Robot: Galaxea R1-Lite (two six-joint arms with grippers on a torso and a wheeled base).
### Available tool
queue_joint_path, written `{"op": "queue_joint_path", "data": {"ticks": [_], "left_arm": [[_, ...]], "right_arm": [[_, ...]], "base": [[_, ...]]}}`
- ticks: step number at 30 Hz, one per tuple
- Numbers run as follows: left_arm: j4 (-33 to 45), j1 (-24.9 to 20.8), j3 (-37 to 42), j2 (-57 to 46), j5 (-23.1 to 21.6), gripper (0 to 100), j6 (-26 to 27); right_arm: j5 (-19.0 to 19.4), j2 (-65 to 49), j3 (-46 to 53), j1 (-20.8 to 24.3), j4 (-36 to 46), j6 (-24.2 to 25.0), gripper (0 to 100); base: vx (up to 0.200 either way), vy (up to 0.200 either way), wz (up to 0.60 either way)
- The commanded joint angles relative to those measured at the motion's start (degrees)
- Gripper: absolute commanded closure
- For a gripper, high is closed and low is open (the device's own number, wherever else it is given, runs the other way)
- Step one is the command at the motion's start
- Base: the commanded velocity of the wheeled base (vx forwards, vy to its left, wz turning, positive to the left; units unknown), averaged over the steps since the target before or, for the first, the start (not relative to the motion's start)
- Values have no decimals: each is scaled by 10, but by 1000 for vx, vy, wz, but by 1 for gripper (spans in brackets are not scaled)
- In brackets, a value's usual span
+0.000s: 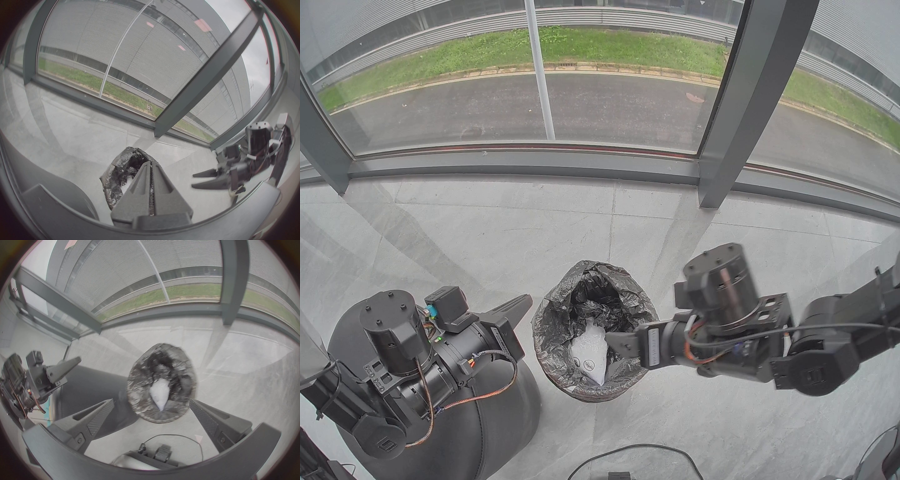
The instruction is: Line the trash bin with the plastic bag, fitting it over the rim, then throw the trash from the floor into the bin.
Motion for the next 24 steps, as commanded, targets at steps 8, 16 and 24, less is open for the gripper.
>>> {"op": "queue_joint_path", "data": {"ticks": [8,16,24], "left_arm": [[24,100,-22,-130,63,100,244],[313,123,-80,-389,66,100,259],[630,111,-124,-607,63,100,253]], "right_arm": [[-91,-215,129,-101,1,-40,0],[-110,-355,169,-157,29,-89,0],[-149,-530,166,-302,151,-97,0]], "base": [[0,0,0],[0,0,0],[0,0,0]]}}
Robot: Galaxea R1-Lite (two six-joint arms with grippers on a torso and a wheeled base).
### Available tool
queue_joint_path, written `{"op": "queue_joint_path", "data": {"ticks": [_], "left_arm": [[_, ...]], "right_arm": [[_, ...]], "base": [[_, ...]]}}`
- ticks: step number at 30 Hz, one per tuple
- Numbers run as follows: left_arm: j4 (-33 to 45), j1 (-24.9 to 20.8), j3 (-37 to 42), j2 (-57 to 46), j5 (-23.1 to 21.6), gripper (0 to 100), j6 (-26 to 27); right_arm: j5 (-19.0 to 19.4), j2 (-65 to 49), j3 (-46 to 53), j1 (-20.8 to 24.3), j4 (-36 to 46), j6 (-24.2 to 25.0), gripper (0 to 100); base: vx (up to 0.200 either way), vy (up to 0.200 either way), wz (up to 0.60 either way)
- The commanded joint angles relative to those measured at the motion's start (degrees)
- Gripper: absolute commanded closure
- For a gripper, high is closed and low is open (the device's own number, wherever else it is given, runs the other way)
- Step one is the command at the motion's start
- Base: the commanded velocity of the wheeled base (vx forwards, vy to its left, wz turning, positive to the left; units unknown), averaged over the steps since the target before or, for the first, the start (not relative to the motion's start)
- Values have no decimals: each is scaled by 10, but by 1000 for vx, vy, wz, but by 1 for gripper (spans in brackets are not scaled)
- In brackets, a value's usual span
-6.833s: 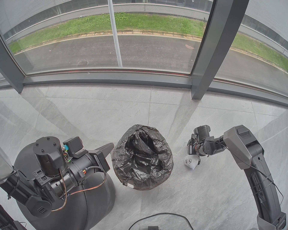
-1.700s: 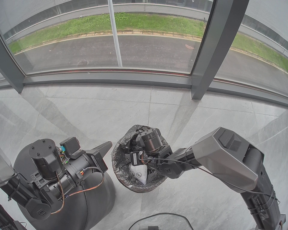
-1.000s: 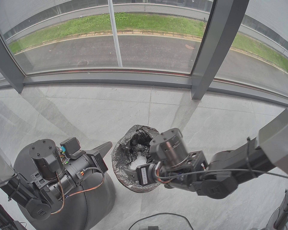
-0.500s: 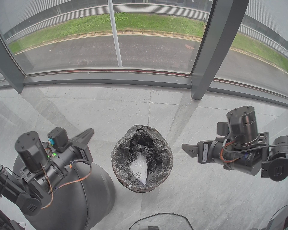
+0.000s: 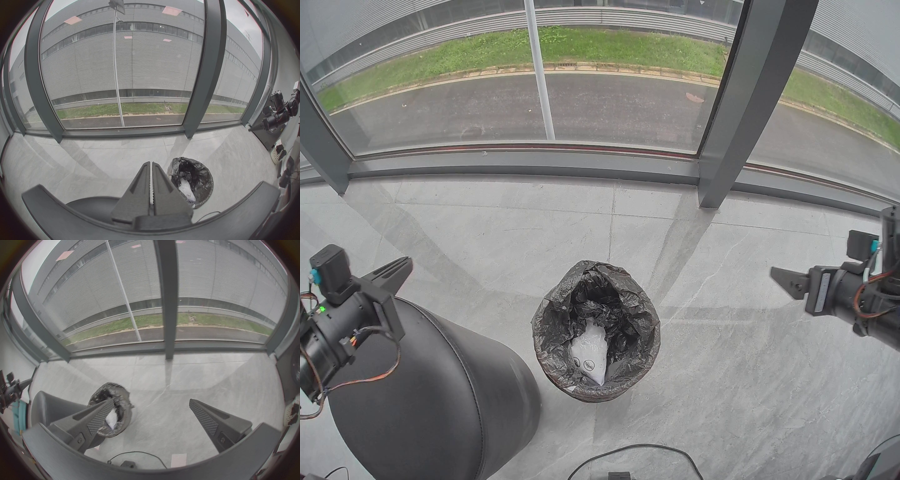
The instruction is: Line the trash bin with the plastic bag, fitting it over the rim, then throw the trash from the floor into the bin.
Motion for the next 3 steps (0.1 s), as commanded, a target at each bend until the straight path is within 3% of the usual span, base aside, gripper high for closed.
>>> {"op": "queue_joint_path", "data": {"ticks": [1,3], "left_arm": [[266,6,-42,-314,1,100,-6],[304,18,-35,-357,0,100,-22]], "right_arm": [[-33,-268,22,-171,127,-21,0],[-32,-327,25,-186,170,-21,0]], "base": [[0,0,0],[0,0,0]]}}
